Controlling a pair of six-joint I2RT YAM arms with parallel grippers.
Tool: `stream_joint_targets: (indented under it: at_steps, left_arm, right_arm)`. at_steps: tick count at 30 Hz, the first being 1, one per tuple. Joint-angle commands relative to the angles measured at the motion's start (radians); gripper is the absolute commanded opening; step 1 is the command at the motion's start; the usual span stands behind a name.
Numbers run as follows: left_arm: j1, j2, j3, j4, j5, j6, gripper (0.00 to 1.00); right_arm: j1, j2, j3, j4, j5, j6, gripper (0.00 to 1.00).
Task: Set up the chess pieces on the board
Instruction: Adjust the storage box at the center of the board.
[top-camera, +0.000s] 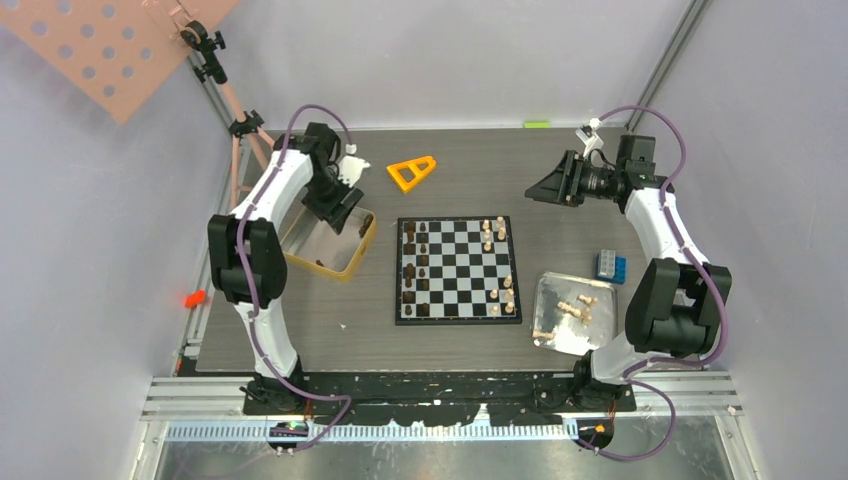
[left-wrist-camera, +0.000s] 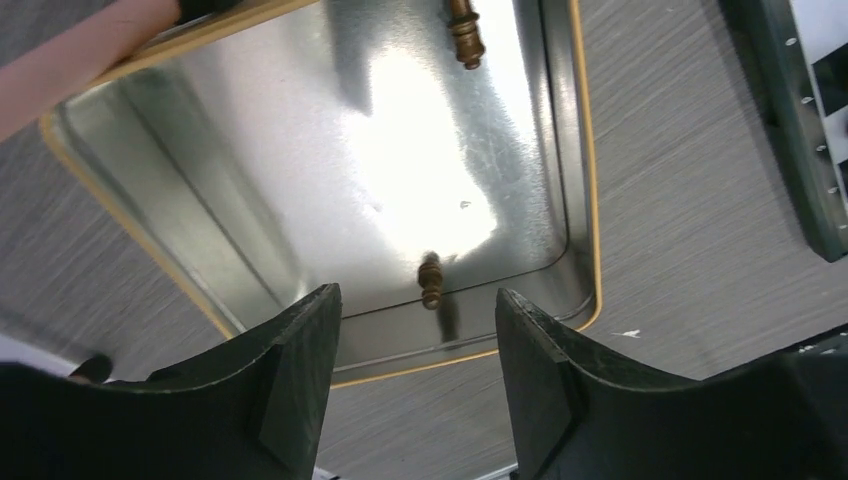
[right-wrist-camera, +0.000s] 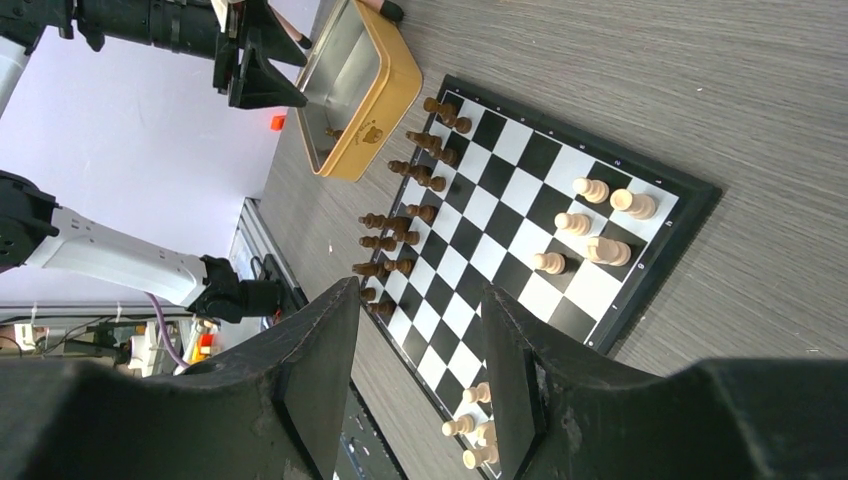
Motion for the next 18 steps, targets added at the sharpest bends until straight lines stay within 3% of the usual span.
stream_joint_targets:
  at_steps: [1, 6, 11, 18]
  left_arm:
    - [0.002, 0.024, -0.072, 0.019, 0.163, -0.05, 0.58]
    - [-0.011, 0.016, -0.172, 0.032, 0.242, -0.04, 0.5]
    - [-0.015, -0.077, -0.314, -0.003, 0.203, 0.031, 0.46]
    - [-0.015, -0.209, -0.472, -0.055, -0.026, 0.153, 0.45]
  right_arm:
    - [-0.004, 0.003, 0.01, 0.023, 0.005, -0.007, 0.54]
    - [-0.004, 0.017, 0.013, 0.013, 0.009, -0.013, 0.54]
    - [-0.004, 0.019, 0.011, 0.007, 0.012, -0.021, 0.54]
    - [-0.004, 0.039, 0.018, -0.007, 0.01, -0.034, 0.54]
